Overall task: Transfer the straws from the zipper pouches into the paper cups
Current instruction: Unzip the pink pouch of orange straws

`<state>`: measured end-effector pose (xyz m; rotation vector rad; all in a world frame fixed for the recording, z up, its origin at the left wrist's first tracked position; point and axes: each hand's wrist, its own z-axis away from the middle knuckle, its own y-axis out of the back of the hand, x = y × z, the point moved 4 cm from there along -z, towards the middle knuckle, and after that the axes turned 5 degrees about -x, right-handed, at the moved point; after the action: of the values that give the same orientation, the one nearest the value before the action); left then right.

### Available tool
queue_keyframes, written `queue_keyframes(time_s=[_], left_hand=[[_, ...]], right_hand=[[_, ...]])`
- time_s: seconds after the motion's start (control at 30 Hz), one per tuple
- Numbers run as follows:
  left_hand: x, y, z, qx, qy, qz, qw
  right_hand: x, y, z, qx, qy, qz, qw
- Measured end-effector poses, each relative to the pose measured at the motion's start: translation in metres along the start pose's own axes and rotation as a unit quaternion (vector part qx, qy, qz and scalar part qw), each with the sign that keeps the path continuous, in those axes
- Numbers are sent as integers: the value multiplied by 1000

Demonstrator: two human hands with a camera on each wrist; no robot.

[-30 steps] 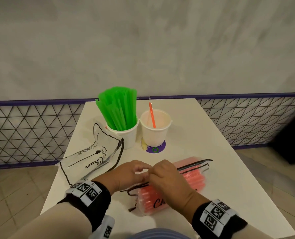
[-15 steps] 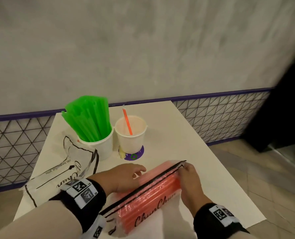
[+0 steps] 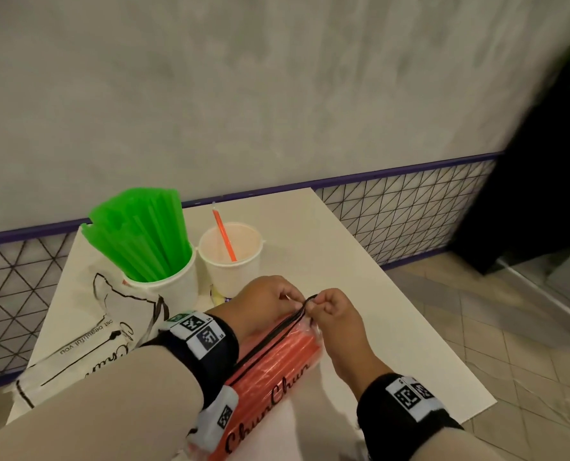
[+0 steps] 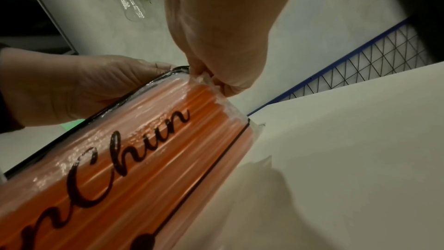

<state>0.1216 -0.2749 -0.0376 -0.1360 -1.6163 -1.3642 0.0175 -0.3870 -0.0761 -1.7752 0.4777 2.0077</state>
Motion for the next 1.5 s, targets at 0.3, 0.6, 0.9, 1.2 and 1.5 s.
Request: queue_keyframes(time_s=[0.3, 0.6, 0.9, 1.2, 1.5], left_hand=[[7, -1, 2, 37, -19, -96, 995], [2, 0, 6, 88, 15, -83, 992], [-4, -4, 8, 71, 41, 83, 993], [-10, 1, 2, 82, 47, 18, 995], [-6, -1, -5, 60, 46, -46, 996]], right_hand=[[2, -3, -1, 11, 0, -34, 999], [-1, 1, 0, 24, 22, 28, 999], [-7, -5, 4, -1, 52, 88, 995], [-21, -9, 7, -42, 205, 426, 880], [-21, -12, 13, -77, 364, 505, 778]])
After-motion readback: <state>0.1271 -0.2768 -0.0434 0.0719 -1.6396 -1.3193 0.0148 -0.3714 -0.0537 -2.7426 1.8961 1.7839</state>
